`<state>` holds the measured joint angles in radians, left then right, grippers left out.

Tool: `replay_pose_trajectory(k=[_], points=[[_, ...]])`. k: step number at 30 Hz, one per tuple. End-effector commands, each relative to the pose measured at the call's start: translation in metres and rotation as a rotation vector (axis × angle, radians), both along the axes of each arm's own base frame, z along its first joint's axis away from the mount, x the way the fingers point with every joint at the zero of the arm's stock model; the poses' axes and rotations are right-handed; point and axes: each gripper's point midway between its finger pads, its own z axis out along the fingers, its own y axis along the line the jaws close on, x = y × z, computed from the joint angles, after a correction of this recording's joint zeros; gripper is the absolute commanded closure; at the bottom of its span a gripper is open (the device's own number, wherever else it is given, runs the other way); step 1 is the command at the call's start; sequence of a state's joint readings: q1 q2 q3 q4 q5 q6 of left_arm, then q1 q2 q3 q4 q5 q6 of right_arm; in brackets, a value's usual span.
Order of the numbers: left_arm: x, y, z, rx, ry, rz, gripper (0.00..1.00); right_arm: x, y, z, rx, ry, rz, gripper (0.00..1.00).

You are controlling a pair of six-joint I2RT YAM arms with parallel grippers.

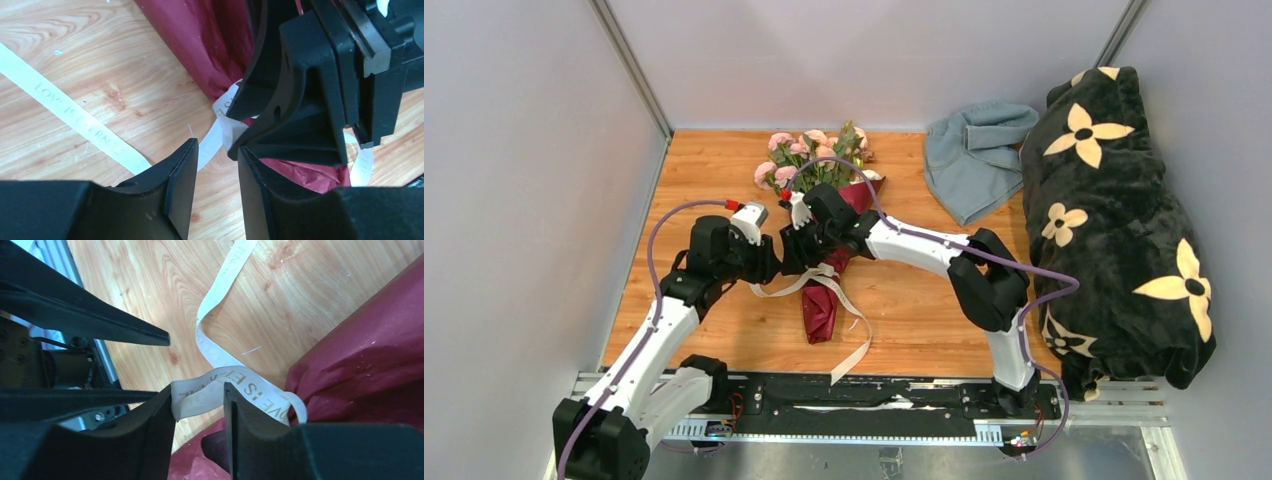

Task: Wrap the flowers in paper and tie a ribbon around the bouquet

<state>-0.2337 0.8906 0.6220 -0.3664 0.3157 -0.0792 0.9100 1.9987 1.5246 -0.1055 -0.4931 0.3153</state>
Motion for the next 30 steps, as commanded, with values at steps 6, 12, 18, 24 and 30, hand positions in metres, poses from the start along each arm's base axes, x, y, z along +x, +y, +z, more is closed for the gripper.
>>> replay_pose_trajectory(k=[6, 12, 18, 24, 30], points=[[0.013, 0.017, 0.013, 0.082, -0.106, 0.040, 0.58, -0.007, -0.014, 0.029, -0.074, -0.183, 0.137, 0.35], [0.012, 0.020, 0.013, 0.083, -0.102, 0.048, 0.59, -0.018, -0.005, 0.044, -0.026, -0.172, 0.221, 0.32], [0.016, 0.035, 0.023, 0.114, -0.124, 0.110, 0.60, -0.033, -0.005, 0.060, 0.035, -0.165, 0.267, 0.31], [0.013, 0.025, 0.080, 0.161, -0.363, -0.061, 0.62, 0.015, -0.074, 0.044, -0.096, -0.224, 0.035, 0.48], [-0.027, -0.036, 0.090, 0.152, -0.510, -0.503, 0.63, 0.023, -0.084, 0.008, -0.140, -0.150, 0.090, 0.64]])
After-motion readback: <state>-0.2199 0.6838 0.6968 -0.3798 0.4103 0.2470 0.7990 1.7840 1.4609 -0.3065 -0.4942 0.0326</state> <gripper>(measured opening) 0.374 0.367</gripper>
